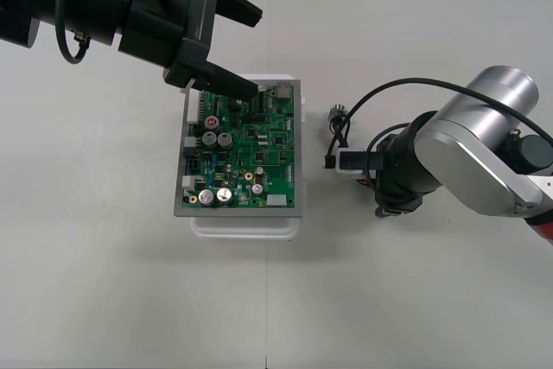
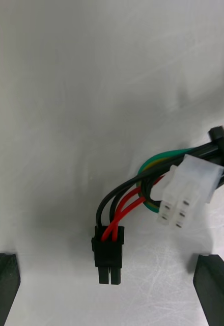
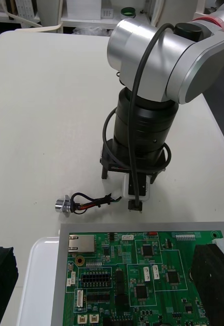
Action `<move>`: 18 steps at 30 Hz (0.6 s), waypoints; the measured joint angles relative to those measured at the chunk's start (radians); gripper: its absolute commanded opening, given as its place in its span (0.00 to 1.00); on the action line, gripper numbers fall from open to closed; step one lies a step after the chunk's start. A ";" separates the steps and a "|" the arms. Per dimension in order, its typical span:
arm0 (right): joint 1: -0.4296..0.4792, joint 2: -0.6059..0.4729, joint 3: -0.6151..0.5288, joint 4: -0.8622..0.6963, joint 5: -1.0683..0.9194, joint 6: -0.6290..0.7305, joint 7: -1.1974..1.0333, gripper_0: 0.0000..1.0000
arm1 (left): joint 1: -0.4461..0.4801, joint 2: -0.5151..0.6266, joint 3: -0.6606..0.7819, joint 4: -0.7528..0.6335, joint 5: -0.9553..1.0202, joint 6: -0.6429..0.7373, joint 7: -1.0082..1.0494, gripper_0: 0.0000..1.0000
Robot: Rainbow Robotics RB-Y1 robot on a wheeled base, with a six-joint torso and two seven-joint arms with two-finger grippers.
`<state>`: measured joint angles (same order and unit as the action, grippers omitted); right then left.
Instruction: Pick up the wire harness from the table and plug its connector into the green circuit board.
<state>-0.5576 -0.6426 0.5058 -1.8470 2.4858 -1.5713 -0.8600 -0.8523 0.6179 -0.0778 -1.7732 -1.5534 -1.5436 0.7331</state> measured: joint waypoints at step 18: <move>-0.013 0.000 0.009 0.017 -0.001 0.000 0.000 0.46 | 0.000 0.000 0.000 0.000 0.000 0.000 0.000 1.00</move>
<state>-0.5710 -0.6426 0.5152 -1.8305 2.4845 -1.5713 -0.8602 -0.8525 0.6178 -0.0778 -1.7732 -1.5535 -1.5437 0.7331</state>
